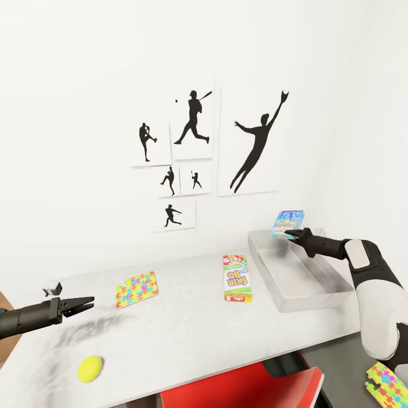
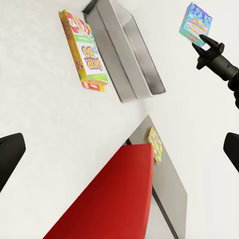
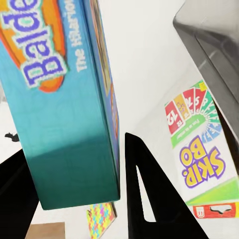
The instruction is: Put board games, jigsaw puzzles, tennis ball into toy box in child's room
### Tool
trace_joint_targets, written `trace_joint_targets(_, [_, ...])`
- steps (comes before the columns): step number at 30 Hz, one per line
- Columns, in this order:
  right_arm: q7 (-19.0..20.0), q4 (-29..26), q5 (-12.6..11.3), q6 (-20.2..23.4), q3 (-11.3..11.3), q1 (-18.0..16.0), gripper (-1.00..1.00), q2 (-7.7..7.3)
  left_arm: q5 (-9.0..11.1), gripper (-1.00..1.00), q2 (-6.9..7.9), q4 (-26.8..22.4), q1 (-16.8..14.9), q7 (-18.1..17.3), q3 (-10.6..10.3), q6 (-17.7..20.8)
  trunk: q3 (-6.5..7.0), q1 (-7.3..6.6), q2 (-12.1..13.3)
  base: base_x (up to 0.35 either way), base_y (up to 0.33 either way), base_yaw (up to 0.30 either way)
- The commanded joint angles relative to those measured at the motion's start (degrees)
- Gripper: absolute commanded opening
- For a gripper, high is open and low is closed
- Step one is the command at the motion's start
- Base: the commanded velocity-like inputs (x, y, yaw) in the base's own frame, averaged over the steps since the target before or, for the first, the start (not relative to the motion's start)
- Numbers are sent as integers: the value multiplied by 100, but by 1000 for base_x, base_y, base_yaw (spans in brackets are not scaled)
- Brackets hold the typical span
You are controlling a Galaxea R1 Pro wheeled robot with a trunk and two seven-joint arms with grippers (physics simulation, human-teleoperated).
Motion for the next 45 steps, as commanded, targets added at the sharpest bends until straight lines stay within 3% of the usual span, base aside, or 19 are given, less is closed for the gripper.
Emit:
trace_joint_targets(1, [45,5,50,26,-30,-8,-100,4,-4,100,1,0,-5,-24,-3,61,-14,4,-14,0,0,0])
trace_joint_targets(17, [30,-6,59,84,-2,-8,-100,1,3,100,-2,-41,-5,-24,-26,93,-14,4,-14,0,0,0])
trace_joint_targets(22, [24,-8,54,86,-6,-8,-100,-2,56,100,-16,-582,-18,-24,-32,399,-14,4,-14,0,0,0])
trace_joint_targets(26, [24,-5,52,87,-12,-8,-100,4,396,100,-81,-1150,-93,-24,-39,586,-31,4,-14,0,0,0])
trace_joint_targets(30, [23,12,54,92,-23,-8,-100,5,836,100,-98,-1331,-368,-24,-62,620,-62,4,-14,0,0,0])
trace_joint_targets(32, [23,19,58,113,-23,-8,-100,5,960,100,-101,-1361,-449,-24,-111,620,-80,4,-14,0,0,0])
trace_joint_targets(45, [29,-19,43,244,-41,-8,-100,-46,1070,100,-111,-1381,-514,-24,-181,620,-110,4,-14,0,0,0])
